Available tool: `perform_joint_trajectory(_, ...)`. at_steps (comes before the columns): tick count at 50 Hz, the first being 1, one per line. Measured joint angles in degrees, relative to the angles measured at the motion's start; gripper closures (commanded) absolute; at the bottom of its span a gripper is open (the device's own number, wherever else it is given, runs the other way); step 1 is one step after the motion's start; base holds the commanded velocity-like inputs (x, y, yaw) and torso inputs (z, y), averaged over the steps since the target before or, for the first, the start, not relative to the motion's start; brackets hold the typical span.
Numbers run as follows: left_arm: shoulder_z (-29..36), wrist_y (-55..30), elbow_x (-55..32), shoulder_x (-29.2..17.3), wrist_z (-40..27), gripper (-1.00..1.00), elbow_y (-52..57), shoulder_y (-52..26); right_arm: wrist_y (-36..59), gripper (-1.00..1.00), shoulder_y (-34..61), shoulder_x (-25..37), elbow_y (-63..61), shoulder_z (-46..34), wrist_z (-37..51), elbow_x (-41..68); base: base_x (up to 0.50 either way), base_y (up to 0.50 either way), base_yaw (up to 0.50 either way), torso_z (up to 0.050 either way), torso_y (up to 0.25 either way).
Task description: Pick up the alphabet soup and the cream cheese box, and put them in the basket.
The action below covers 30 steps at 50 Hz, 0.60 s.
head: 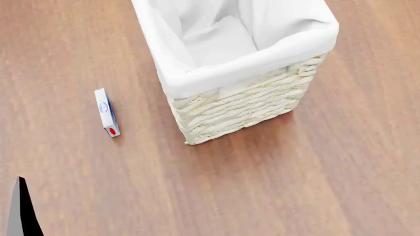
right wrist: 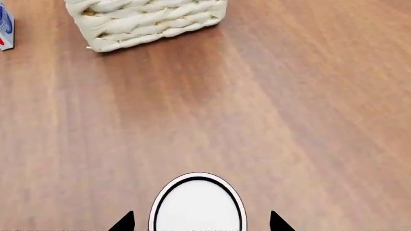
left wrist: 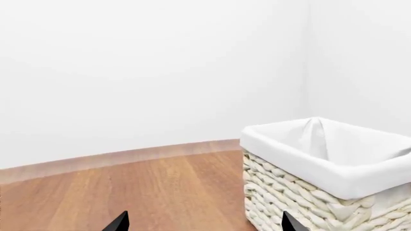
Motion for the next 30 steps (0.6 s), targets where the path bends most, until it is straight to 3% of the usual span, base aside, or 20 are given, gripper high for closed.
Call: perform_joint_trajectory(30,0.2,0.0,0.3,-0.3,-0.7,-1.0,-0.2,-0.2,-1.7,-1.0,1.1,-0.6,4.8,-1.0,-1.6,0.0,0.0,0.0,0.0,0.0,0.0)
